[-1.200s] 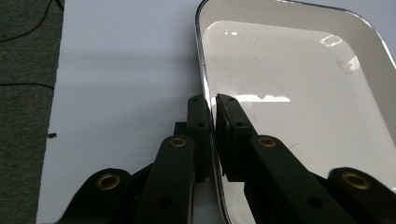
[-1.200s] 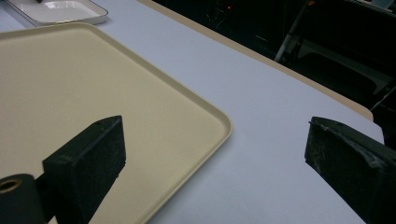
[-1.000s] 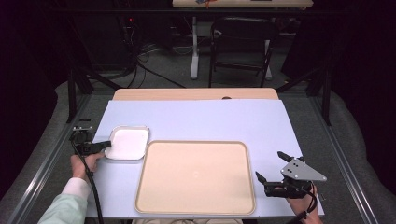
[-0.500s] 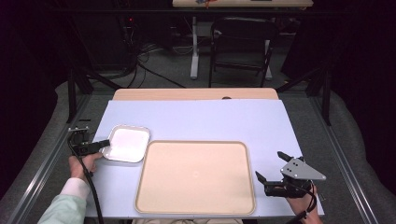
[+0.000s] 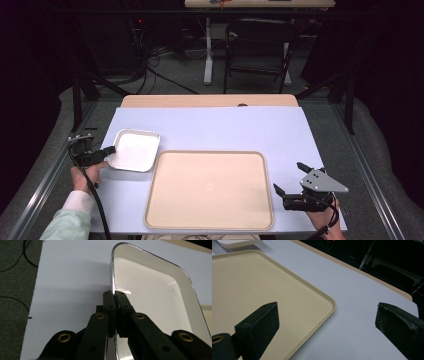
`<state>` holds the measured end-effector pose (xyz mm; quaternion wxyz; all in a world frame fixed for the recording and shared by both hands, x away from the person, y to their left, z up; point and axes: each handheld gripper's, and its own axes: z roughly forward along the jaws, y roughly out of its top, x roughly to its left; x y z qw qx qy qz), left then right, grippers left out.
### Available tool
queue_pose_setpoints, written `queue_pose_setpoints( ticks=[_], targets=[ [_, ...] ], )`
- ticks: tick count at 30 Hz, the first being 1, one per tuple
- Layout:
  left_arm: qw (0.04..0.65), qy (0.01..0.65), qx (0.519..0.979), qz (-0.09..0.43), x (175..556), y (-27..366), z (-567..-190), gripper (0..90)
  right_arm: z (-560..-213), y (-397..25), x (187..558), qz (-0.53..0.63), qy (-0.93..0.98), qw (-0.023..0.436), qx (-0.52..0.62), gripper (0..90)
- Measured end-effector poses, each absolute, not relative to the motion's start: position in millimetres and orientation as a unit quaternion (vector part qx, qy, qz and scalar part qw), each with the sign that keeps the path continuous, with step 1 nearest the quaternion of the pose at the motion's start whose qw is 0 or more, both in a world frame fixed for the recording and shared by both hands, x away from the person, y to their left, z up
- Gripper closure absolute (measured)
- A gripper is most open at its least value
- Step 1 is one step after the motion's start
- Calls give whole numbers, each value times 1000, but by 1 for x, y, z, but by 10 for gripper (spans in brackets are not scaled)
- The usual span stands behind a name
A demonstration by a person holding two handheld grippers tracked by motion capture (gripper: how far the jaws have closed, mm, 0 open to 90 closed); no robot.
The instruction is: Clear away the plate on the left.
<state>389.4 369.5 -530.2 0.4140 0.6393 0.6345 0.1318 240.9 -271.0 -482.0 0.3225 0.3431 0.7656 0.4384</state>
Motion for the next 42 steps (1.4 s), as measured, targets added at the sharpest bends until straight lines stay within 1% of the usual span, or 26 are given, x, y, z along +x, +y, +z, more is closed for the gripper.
queue_pose_setpoints(
  ticks=[14,24,35,42],
  targets=[
    [437,614,640,149,378,364,-512,881,-480,-271,242,437,765,323,348,37],
    [452,593,650,145,374,350,-503,882,-479,-269,244,437,763,319,353,33],
    [469,565,665,136,372,329,-495,882,-476,-259,249,440,767,308,352,24],
    [476,546,675,139,368,314,-489,882,-475,-252,253,440,770,302,351,20]
  ],
)
